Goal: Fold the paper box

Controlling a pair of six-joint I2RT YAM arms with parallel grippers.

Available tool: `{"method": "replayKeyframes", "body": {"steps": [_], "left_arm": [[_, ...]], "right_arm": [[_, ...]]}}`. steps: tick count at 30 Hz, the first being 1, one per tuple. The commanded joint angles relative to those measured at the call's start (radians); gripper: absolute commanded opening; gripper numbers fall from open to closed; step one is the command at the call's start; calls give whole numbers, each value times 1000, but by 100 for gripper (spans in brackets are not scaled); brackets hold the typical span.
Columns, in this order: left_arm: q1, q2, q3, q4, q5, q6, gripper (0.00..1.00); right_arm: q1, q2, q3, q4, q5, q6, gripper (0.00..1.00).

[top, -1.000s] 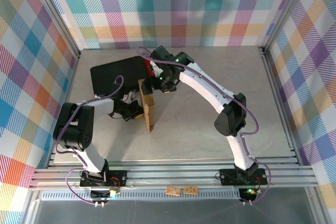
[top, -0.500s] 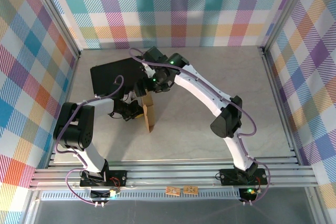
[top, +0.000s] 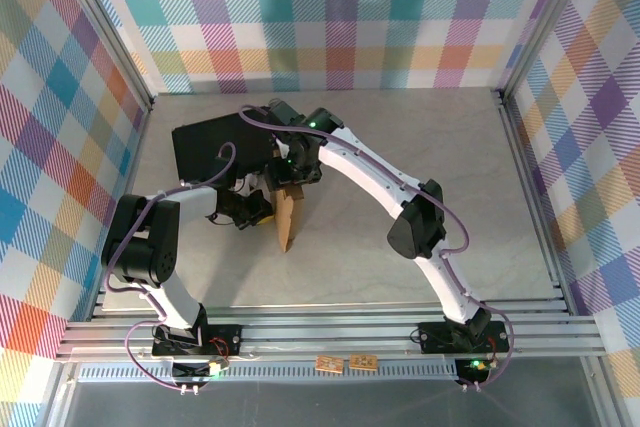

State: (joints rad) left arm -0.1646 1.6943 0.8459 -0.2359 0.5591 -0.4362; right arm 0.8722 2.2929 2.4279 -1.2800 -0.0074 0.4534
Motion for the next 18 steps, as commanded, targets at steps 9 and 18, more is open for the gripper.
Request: {"method": "replayKeyframes", "body": {"steps": [9,18], "left_arm": [[16,-157,41,-70,-35,-92,26],[27,-296,51,94,27,-505,47]], "right_arm": [[-58,-81,-49,-12,-49,79,38],[-360,-320,-458,222,-545,334,35]]}}
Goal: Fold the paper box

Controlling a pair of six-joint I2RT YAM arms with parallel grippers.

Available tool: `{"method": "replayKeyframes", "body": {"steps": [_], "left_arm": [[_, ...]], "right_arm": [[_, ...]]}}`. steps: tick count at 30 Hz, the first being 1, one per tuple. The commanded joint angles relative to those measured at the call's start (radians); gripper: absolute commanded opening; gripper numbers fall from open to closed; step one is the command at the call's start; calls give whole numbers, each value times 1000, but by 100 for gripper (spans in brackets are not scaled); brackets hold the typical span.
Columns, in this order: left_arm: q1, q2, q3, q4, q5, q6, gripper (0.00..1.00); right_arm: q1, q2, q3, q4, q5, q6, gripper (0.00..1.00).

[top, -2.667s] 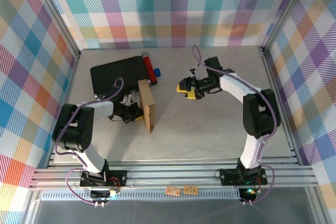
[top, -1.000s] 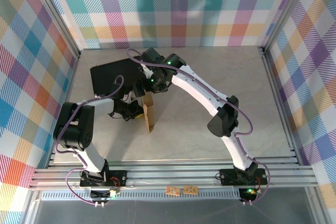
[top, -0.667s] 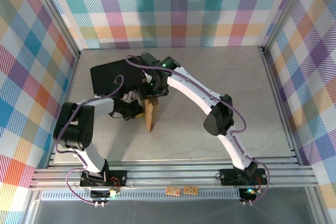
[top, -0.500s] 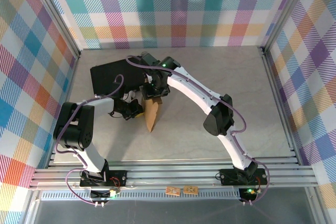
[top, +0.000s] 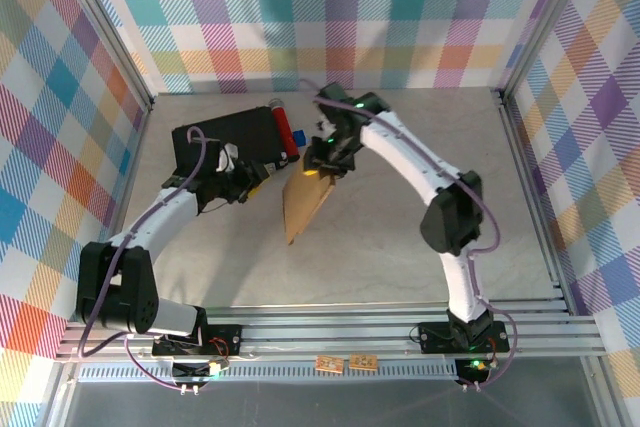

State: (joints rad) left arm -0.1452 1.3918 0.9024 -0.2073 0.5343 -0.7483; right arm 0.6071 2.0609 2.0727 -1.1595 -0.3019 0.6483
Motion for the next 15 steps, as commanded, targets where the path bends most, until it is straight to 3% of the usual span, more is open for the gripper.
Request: {"method": "replayKeyframes", "body": {"steps": [1,4,7,15], "left_arm": [[5,15,-11,95,71,-251,47],[-21,34,5,85,87,-346,48],[-54,56,60,-23,73,-380,57],[-140,137,33,77,117,-669,59]], "right_arm": [[-136,-109,-161,140,-324,179,35],[-235,-139,-284,217,-501,266,36],[-306,-145,-362,249,-619,313,37],[-405,-144,-498,309,-771,424,38]]}}
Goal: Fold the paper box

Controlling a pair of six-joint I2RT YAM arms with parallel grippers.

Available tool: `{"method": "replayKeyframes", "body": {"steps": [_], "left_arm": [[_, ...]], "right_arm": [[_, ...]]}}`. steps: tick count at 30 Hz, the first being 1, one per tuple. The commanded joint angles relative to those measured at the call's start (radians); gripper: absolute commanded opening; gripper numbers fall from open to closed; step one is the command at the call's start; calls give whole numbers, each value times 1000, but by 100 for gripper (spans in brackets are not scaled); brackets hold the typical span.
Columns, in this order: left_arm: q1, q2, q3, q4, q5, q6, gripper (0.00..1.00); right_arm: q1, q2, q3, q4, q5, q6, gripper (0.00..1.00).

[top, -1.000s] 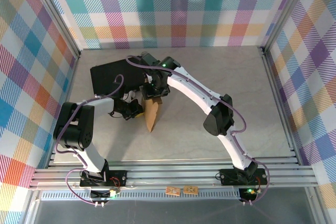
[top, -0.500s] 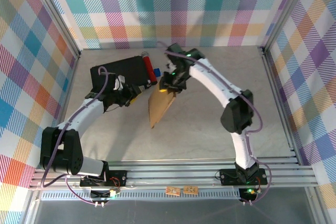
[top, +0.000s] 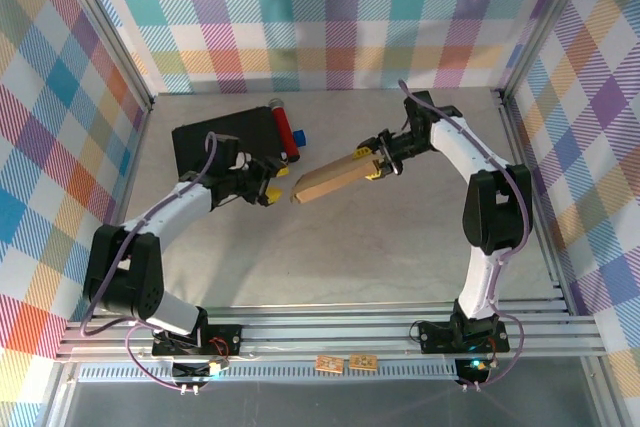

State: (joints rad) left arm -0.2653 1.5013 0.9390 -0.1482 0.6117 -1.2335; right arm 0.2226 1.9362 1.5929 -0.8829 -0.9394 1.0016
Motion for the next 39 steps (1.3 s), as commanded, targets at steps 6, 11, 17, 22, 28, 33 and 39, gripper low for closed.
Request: {"method": "replayKeyframes", "body": {"steps": [6,11,17,22,28,33,39], "left_arm": [[-45,76,-59,175,51,-378,60],[-90,103,-80,297,42,-547,61],[-131,118,-170,455,3,-725,61],[-143,156,-197,585,-19,-829,58],[-148,173,-184,576,-47,-863,39],[-145,129,-188,441,-35,-865,27],[-83,33,-141,-8,19,-707,24]], "right_arm": [[-32,-11,-96,93,-150,122,38],[-32,-4,-170,184,-155,188,38],[-34,30,-205,256,-158,234,38],[-34,52,-227,277,-156,244,37],[-34,58,-245,254,-137,219,44],[-51,35,-203,140,-42,96,69],[-108,-104,-121,28,154,-97,79]]}}
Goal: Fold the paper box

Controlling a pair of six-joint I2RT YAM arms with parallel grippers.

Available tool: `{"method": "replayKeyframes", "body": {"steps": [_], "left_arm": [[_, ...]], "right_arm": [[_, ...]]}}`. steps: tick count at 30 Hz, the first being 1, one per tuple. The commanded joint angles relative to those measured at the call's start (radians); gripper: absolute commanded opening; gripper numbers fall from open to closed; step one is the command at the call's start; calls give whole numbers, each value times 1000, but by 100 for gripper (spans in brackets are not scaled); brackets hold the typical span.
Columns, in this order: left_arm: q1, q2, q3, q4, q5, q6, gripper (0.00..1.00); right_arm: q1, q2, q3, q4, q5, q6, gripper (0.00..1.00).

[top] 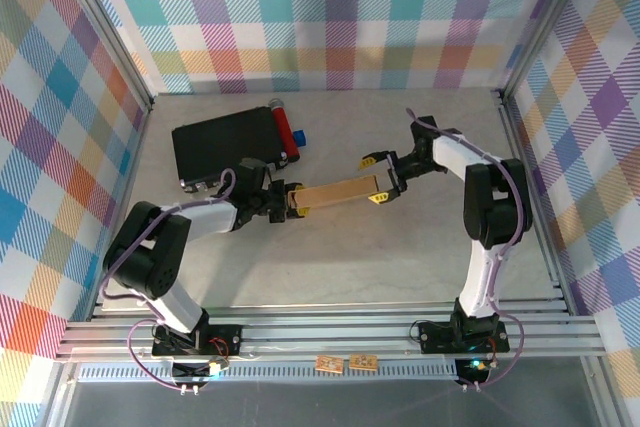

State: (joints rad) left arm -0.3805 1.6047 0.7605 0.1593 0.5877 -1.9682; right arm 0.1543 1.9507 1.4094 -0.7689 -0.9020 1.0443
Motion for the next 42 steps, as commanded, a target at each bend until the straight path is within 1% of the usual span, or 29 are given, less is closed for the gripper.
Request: {"method": "replayKeyframes", "body": {"steps": [1,2,3,5,7,9,12,15,17,18,20,23,30,35,38,42], "left_arm": [[51,-88,57,-417,43,76,23],[76,-104,86,-565,41,137,22],[101,-113,114,-672,38,201,22],[146,-117,156,-828,33,299,23],[182,-102,180,-932,31,387,23],[207,-75,187,-969,33,420,23],[226,-19,208,-974,37,438,23],[243,51,263,-1027,29,484,22],[253,91,301,-1072,22,517,22],[258,103,314,-1086,18,530,22],[265,118,329,-1096,8,541,22],[273,117,319,-1094,-5,532,22],[281,135,331,-1097,-14,532,21],[282,142,333,-1102,-18,535,21],[282,148,338,-1100,-15,532,21],[282,153,346,-1099,-15,532,21]], "right_arm": [[-46,-145,74,-98,152,-177,78],[-51,-179,90,-118,210,-231,77],[-51,-215,101,-123,266,-289,74],[-40,-298,71,-70,331,-395,66],[-19,-388,0,16,388,-510,60],[25,-478,-94,118,432,-655,53],[132,-539,-151,162,486,-874,41],[241,-539,-157,147,535,-1057,38],[292,-518,-141,119,520,-1183,38],[307,-506,-130,101,523,-1218,38],[330,-463,-84,45,535,-1271,40],[373,-400,-14,-45,585,-1326,41],[437,-351,18,-88,692,-1315,38],[455,-329,63,-105,704,-1315,31],[469,-312,87,-124,713,-1316,24],[492,-286,99,-151,765,-1309,19]]}}
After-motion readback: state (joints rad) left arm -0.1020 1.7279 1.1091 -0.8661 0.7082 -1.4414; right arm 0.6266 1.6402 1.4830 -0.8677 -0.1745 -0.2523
